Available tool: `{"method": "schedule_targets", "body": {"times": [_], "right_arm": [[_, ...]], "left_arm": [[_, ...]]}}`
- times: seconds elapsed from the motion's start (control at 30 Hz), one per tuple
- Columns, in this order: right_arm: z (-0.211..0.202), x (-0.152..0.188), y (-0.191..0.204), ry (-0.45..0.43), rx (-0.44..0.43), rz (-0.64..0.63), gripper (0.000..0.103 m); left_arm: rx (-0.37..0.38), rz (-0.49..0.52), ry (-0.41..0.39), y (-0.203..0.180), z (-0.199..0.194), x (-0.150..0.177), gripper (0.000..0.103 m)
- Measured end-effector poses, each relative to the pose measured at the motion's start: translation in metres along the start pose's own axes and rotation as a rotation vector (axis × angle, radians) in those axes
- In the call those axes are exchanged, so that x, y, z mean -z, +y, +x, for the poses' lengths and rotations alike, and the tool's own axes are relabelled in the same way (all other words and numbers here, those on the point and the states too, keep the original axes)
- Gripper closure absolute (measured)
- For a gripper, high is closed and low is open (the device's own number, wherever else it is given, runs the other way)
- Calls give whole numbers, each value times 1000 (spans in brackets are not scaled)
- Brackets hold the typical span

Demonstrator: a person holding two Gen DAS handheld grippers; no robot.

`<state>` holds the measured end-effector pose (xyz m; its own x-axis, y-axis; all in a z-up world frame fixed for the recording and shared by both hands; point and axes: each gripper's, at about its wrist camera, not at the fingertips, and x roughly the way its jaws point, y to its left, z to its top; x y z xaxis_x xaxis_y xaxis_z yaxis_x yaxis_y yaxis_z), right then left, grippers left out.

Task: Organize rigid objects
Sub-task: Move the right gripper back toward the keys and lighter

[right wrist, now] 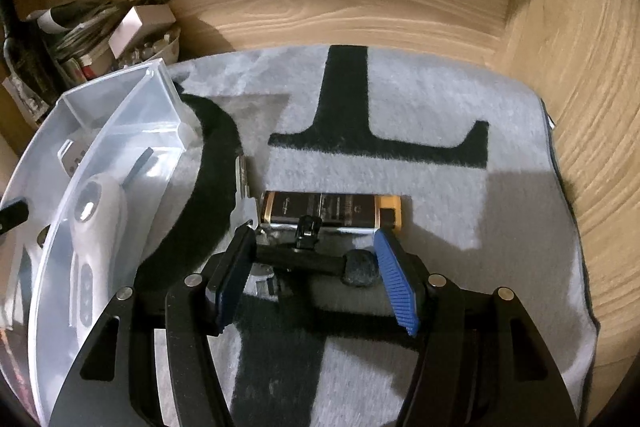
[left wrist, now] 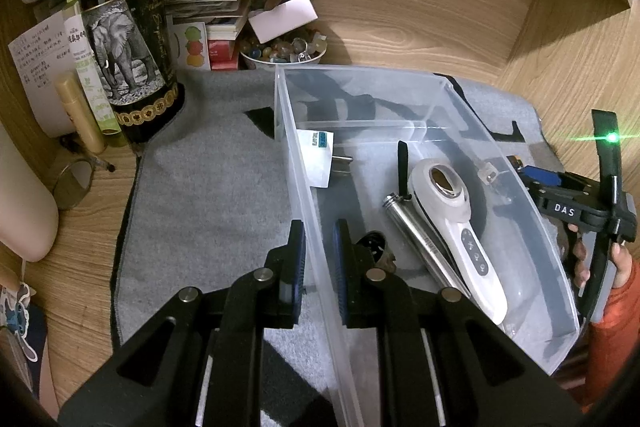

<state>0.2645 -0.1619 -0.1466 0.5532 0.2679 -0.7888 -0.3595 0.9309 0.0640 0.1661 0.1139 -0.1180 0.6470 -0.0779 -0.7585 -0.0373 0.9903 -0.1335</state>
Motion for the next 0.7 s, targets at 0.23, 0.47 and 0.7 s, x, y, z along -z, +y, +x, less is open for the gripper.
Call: {"method": "schedule_targets", "body": {"times": [0.23,0.47,0.7], "right_arm": [[-22,1,3,-52,1,-7,48],[-61,-12,26,-165,-35,-61,48],[-87,-23,68,-259,-111,-148,47]], "left_arm": [[-1,-1,0,0,0,0,89],[2,-3,-2,0,-2,1,90],[2,-2,-3,-1,-3,1,90]]}}
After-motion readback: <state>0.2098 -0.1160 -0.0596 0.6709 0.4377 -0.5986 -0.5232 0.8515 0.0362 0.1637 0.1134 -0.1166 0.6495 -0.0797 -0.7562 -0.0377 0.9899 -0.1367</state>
